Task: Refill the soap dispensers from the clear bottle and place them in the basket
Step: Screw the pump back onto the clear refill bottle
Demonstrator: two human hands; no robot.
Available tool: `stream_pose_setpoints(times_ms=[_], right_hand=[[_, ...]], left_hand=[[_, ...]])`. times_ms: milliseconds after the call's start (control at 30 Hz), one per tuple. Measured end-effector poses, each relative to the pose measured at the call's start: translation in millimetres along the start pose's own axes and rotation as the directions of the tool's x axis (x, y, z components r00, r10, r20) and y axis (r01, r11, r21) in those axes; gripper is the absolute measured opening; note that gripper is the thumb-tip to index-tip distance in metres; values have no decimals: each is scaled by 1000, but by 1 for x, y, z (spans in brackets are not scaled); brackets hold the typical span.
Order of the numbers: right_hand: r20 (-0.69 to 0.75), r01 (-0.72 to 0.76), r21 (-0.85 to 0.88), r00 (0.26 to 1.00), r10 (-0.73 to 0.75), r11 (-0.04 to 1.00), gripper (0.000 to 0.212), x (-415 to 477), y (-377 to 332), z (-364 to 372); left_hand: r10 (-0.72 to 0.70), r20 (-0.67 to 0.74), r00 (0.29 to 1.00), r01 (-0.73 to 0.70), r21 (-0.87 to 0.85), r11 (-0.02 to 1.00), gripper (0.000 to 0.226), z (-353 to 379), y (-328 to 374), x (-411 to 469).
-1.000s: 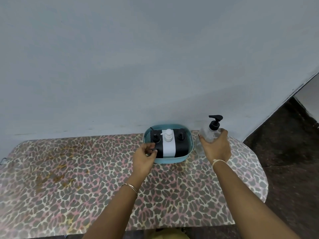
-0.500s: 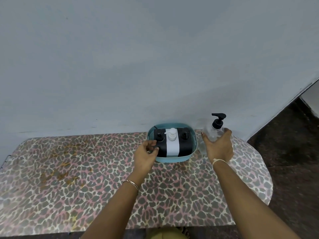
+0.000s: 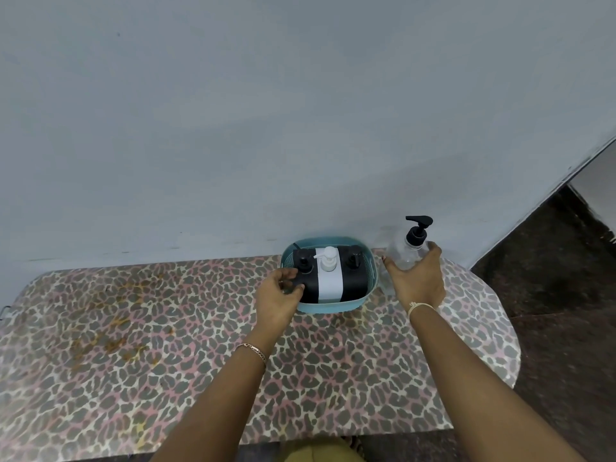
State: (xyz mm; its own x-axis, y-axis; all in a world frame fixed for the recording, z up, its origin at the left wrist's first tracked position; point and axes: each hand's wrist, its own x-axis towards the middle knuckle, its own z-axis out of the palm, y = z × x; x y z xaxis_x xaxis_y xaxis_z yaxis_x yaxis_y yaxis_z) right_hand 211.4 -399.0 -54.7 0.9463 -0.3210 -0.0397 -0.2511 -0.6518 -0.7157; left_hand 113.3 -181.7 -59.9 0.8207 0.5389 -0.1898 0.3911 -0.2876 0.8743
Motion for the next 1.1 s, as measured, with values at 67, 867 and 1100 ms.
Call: stream_pose_setpoints(times_ms=[67,867,1100], right_hand=[[5,8,-2,1000,-8,1000,92,1,2,0],[234,356,-67,914,-333,932,102,-57,3,43],[312,373,-68,889,-336,925,99,-38,-1,54]], left_hand=[[1,4,1000,-2,19,1000,33,0,0,1],[84,162,983,-154,489,858,100,-3,4,26],[94,325,941,-289,627,723,120,4,-3,47]])
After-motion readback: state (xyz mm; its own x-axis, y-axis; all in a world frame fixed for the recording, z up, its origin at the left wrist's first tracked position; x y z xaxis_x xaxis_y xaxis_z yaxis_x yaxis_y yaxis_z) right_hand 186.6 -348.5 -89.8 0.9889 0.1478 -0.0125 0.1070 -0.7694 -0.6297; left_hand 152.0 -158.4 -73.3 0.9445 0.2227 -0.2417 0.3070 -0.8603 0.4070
